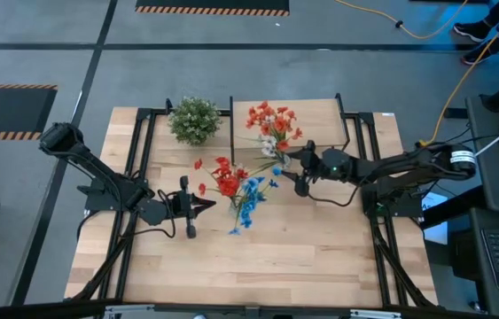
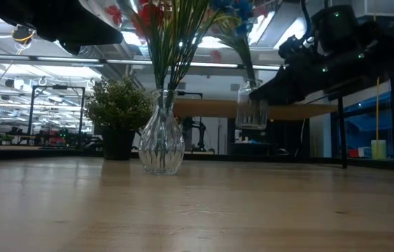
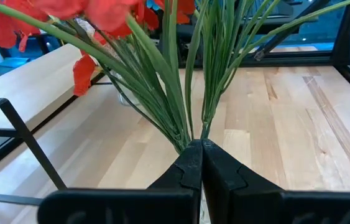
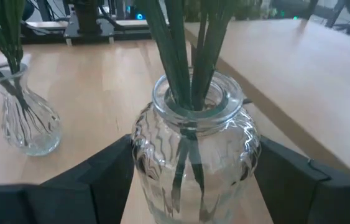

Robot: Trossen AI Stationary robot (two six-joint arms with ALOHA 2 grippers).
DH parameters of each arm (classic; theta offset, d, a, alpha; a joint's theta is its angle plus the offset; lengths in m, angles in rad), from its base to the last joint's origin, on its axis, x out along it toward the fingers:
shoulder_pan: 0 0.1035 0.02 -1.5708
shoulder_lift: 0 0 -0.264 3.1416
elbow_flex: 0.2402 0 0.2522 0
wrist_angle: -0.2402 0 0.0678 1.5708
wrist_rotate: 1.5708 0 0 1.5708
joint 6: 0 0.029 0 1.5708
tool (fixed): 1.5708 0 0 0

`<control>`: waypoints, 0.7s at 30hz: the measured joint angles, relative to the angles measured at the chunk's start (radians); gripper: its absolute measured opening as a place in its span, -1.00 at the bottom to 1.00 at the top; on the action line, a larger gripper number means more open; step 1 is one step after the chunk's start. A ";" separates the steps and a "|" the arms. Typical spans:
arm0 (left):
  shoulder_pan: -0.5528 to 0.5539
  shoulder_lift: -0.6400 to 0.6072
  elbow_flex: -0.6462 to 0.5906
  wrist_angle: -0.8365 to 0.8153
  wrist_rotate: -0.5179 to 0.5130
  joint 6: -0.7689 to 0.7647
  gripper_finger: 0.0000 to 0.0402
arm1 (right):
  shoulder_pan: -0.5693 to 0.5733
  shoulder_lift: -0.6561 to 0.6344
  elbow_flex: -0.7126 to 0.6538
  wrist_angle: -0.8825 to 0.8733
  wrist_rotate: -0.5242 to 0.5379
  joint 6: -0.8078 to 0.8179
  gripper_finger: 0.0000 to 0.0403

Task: Pick and place flowers into a vace then onto a shelf
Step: Put the top transparent vase on the shelf

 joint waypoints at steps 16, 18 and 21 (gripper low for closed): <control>0.000 0.000 0.000 0.000 0.000 -0.008 -0.99 | 0.001 -0.168 0.000 -0.170 0.017 -0.011 0.40; 0.000 0.000 0.000 0.000 0.000 -0.008 -0.99 | 0.000 -0.191 0.000 -0.204 0.046 -0.014 0.40; 0.000 0.000 0.000 0.000 0.000 -0.008 -0.99 | 0.000 -0.220 0.000 -0.258 0.057 -0.010 0.40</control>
